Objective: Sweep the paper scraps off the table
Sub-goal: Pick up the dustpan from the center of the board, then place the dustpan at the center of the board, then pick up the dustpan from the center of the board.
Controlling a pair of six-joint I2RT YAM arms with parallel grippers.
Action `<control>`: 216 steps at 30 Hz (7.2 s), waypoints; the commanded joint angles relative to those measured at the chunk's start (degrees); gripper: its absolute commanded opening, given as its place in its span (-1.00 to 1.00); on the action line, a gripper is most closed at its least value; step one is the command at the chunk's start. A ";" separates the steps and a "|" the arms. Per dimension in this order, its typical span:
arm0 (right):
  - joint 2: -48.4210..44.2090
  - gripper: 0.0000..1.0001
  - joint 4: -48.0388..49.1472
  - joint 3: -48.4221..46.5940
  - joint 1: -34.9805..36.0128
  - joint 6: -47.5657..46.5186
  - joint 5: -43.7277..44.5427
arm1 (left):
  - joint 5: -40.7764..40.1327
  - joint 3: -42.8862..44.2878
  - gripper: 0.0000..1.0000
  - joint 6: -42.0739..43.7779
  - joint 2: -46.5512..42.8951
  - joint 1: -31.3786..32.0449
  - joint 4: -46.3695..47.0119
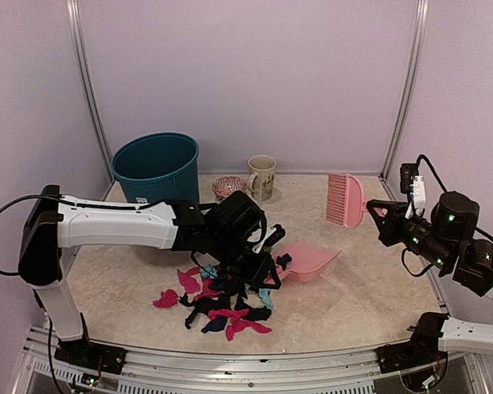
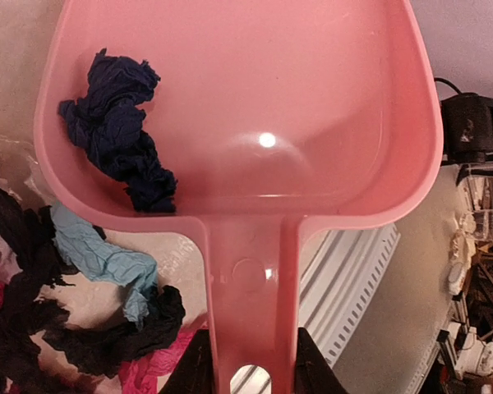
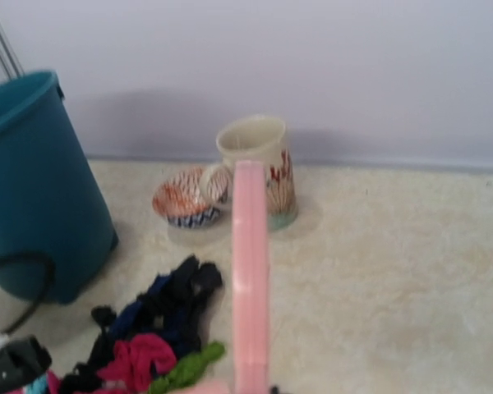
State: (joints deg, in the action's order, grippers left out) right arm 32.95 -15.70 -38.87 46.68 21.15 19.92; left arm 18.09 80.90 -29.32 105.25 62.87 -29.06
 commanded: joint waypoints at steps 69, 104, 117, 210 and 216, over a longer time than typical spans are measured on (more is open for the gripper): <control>0.94 -1.00 3.60 -0.85 -0.63 -1.58 11.77 | 10.42 -16.53 -1.00 -12.12 -14.95 -3.20 23.30; 5.70 -1.00 5.86 1.57 -0.62 -2.82 10.31 | -17.69 -11.20 -1.00 7.17 -8.46 14.95 -5.46; 4.60 -1.00 6.33 3.59 -0.62 -2.69 10.21 | -19.95 -5.07 -1.00 15.08 2.28 14.72 -1.88; 0.93 -1.00 1.24 2.35 -0.62 -1.20 10.46 | -20.13 -18.60 0.98 18.40 3.45 14.38 49.39; 0.79 -1.00 1.36 2.56 -0.62 -1.44 10.83 | -25.68 -16.33 0.98 17.08 6.24 14.39 47.18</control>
State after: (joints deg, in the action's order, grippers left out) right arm 34.17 -14.17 -34.96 46.65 19.38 30.26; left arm -5.37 62.74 -11.20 109.23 77.45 18.00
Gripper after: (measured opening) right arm 0.048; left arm 0.988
